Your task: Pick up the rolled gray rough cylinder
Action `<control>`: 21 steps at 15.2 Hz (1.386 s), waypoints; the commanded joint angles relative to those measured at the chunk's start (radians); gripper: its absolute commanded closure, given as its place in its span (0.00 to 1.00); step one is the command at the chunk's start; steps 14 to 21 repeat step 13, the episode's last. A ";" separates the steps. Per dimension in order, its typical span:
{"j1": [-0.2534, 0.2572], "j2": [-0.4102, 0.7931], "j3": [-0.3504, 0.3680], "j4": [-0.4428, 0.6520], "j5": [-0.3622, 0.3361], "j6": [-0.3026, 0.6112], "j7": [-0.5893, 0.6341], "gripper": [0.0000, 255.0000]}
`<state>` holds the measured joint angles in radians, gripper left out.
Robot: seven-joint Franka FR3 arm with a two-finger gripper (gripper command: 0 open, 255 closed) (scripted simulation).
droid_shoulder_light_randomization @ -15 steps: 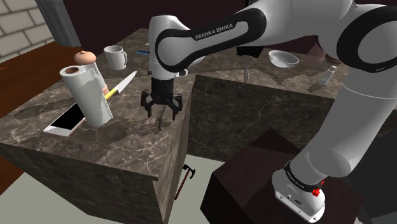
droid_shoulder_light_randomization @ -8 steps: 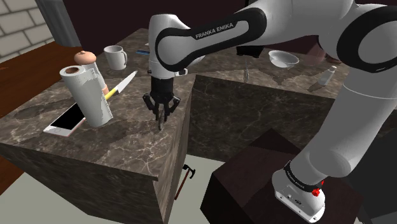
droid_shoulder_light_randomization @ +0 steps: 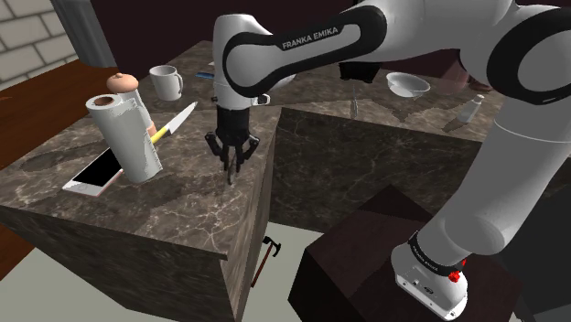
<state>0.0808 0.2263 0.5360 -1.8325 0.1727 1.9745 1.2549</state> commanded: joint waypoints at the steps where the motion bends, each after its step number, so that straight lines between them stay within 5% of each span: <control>1: -0.001 -0.009 0.001 0.016 0.003 -0.024 0.003 1.00; 11: -0.006 -0.039 0.004 0.114 0.011 -0.148 0.022 1.00; 21: -0.006 -0.040 0.004 0.116 0.011 -0.150 0.022 1.00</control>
